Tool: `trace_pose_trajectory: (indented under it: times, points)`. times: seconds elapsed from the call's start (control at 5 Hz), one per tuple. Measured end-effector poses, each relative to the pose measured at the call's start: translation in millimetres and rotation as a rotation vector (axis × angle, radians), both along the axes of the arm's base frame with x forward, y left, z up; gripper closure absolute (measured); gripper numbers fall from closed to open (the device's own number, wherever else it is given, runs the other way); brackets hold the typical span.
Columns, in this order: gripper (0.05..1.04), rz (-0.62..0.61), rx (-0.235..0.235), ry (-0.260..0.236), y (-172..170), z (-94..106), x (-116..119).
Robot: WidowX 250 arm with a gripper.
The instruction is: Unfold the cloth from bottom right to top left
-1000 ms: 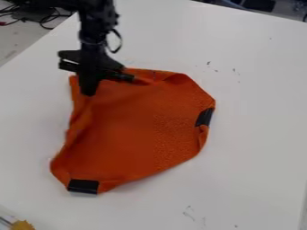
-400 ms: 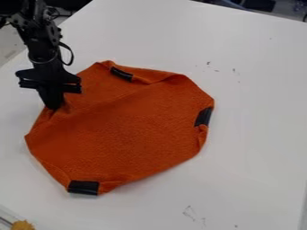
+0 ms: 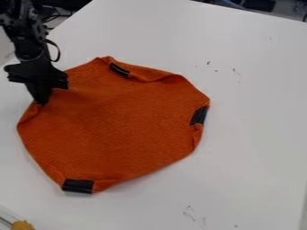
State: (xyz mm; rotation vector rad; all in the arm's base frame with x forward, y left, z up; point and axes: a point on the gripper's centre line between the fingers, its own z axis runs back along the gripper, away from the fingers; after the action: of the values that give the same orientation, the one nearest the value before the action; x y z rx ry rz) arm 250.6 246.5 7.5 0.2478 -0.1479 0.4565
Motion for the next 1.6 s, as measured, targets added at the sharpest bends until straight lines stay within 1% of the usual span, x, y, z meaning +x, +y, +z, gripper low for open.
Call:
trace_pose_trajectory:
  times: [0.2, 0.4, 0.6, 0.8, 1.0, 1.2, 1.4, 1.6]
  points:
    - [1.015, 0.027, 0.017, -0.011, 18.1, -0.4, -18.8]
    - [0.989, 0.031, 0.015, -0.019, 23.8, -1.6, -27.2]
    - [0.82, 0.024, 0.025, -0.026, 28.0, -1.5, -29.7]
    - [0.547, 0.013, 0.044, 0.015, 38.3, 1.4, -28.5]
    - [0.246, 0.012, 0.072, 0.068, 53.1, 7.1, -28.3]
    - [0.07, 0.015, 0.091, 0.085, 70.9, 9.2, -33.1]
    - [0.072, 0.033, 0.114, 0.09, 88.8, 10.6, -46.7]
    - [0.079, 0.06, 0.146, 0.074, 111.2, 14.6, -63.2]
